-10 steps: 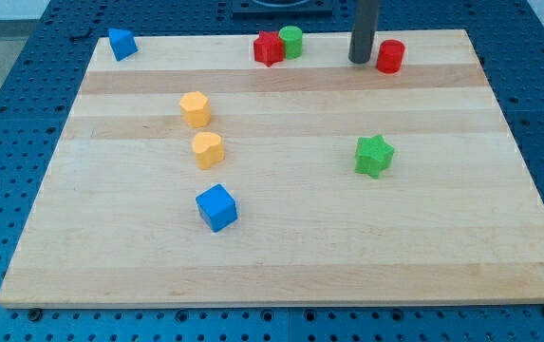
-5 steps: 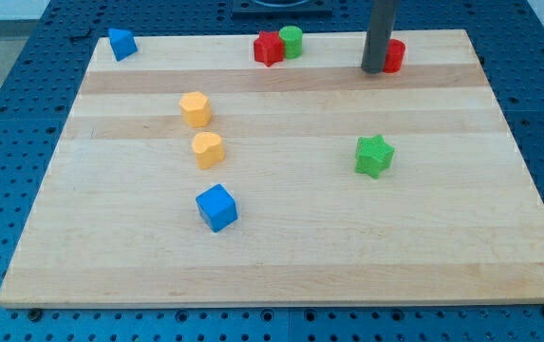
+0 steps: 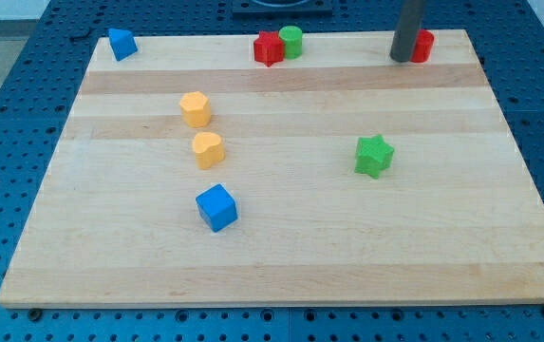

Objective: Move red circle towards top right

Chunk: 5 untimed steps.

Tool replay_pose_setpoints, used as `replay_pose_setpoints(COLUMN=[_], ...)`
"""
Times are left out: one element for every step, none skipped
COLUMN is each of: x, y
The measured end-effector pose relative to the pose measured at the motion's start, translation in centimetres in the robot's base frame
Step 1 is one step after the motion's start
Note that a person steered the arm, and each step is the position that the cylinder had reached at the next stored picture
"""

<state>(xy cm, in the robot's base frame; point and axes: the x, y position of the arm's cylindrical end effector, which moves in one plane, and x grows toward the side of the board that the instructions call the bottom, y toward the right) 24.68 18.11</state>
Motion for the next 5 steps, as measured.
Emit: replay_pose_setpoints(x=[-0.4,1.2,2.3,2.2,2.0], y=[0.2,0.2,0.4,1.5,2.2])
